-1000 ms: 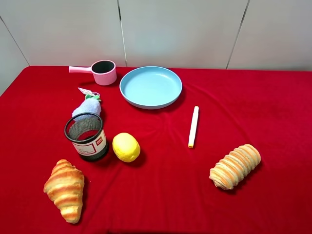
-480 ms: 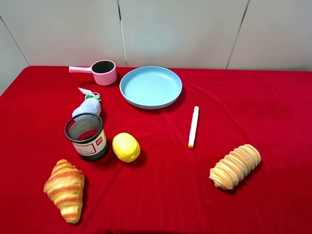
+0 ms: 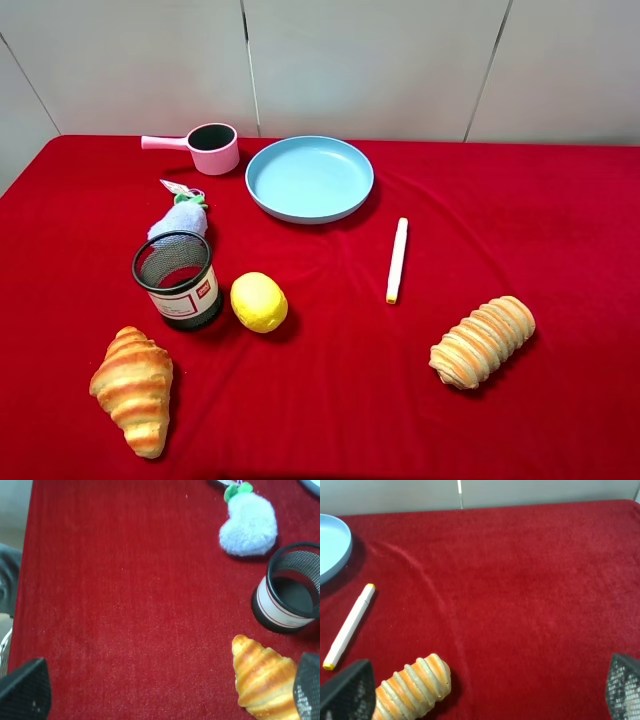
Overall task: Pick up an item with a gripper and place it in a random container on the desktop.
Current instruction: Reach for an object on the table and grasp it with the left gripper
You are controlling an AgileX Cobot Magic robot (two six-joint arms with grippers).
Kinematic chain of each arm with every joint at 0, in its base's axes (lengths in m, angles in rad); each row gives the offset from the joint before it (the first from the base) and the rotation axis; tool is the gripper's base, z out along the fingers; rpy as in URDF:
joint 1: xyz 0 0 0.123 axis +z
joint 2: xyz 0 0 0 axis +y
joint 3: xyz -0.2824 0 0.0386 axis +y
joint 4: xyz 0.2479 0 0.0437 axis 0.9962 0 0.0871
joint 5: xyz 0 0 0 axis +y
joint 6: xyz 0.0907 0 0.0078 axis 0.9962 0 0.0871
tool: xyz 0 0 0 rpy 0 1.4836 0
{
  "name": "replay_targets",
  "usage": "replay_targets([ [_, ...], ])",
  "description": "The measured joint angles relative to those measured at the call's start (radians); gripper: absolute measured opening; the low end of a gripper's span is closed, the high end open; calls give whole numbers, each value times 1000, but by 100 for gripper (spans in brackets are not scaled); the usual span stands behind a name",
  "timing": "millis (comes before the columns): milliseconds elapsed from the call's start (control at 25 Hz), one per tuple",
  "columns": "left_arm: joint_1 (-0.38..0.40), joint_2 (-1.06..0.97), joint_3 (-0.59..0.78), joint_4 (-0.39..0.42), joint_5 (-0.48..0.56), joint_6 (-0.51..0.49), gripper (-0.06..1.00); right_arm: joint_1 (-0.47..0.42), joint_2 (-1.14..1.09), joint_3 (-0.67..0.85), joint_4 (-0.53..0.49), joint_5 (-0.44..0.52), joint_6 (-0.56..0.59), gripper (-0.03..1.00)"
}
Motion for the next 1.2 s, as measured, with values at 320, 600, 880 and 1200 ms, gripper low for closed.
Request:
replay_targets([
  [320,0,274,-112,0,-2,0,97,0,0,0,0,0,0,69],
  [600,0,518,-233,-20,-6,0,97,0,0,0,0,0,0,69],
  [880,0,721,-312,-29,-25,0,97,0,0,0,0,0,0,69],
  [1200,-40,915,-375,-41,-88,0,97,0,0,0,0,0,0,69],
])
